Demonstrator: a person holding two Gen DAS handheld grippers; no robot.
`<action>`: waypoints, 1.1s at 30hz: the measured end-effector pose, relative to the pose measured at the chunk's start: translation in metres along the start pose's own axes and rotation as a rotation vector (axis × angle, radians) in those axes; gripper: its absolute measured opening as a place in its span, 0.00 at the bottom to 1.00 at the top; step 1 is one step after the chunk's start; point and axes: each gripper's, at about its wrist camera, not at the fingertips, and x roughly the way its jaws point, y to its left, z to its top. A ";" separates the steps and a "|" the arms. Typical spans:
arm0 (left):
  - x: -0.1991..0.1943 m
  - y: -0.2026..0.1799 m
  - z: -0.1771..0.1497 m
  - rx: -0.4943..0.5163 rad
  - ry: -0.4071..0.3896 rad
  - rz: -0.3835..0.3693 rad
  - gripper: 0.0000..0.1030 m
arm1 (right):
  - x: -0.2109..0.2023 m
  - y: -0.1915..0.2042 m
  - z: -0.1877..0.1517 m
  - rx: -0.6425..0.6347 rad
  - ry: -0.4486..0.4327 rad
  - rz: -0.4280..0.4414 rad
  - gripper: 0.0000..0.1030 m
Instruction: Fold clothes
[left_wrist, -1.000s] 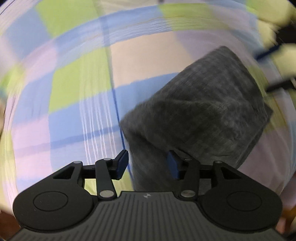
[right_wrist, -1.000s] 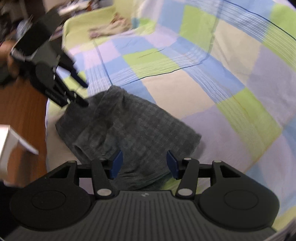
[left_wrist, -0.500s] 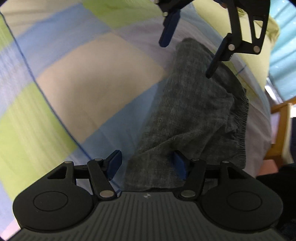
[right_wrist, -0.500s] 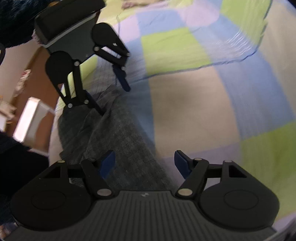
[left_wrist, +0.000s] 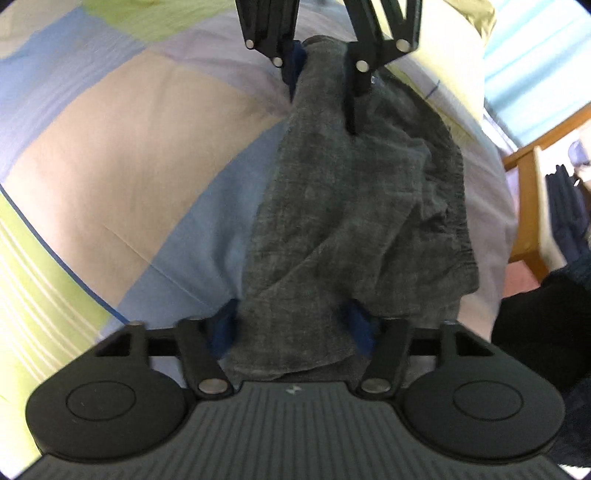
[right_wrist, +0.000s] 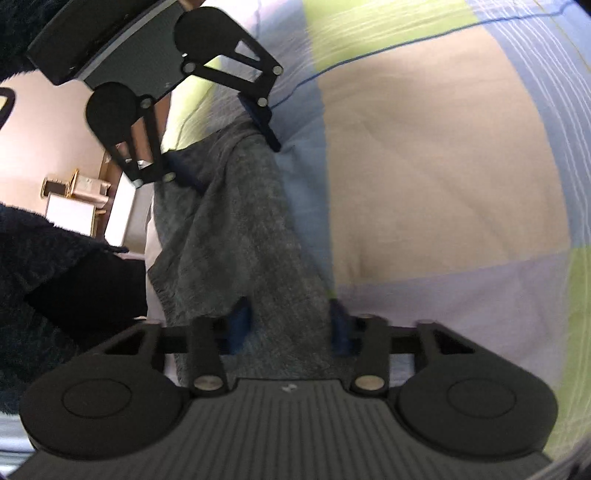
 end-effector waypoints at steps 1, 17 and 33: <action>-0.002 -0.004 0.000 -0.001 -0.007 0.002 0.21 | -0.001 0.007 -0.002 -0.022 -0.007 -0.021 0.25; -0.075 -0.148 0.000 0.241 -0.236 0.957 0.20 | -0.037 0.226 -0.060 -0.422 -0.353 -1.065 0.18; 0.120 -0.298 -0.098 0.589 0.010 1.069 0.45 | 0.213 0.329 -0.174 -0.425 -0.266 -1.170 0.36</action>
